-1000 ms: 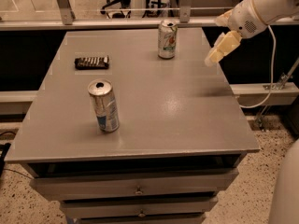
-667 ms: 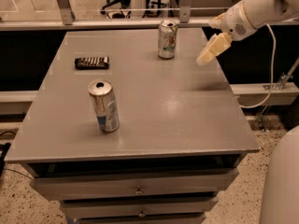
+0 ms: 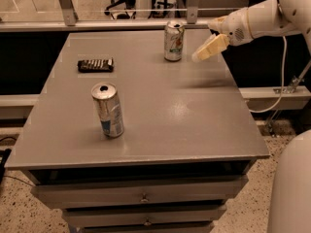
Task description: Knock 7up can over
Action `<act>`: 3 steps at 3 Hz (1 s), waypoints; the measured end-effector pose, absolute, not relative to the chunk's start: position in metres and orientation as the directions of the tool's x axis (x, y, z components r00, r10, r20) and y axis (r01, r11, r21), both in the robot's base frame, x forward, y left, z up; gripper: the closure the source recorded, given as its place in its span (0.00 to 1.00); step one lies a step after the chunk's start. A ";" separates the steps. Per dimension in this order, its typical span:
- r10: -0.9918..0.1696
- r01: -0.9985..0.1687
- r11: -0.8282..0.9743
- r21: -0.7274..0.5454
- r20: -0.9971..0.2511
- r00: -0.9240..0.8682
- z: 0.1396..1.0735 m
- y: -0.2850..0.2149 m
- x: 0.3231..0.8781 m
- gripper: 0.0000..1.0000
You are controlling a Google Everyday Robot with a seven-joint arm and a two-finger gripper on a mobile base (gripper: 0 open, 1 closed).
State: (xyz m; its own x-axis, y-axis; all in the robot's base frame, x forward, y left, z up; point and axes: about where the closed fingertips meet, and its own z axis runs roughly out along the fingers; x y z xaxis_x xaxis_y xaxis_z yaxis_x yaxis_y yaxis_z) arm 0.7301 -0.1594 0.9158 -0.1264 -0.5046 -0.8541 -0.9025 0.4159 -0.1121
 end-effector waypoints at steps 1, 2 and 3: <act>-0.445 -0.904 0.418 -0.092 -0.888 -0.116 0.917 -0.144 0.747 0.00; -0.398 -0.920 0.386 -0.064 -0.911 -0.103 0.916 -0.121 0.755 0.00; -0.387 -0.940 0.337 -0.048 -0.918 -0.091 0.910 -0.099 0.755 0.00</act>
Offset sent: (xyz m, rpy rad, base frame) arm 0.0360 0.0620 0.0052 0.2018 0.0054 0.1063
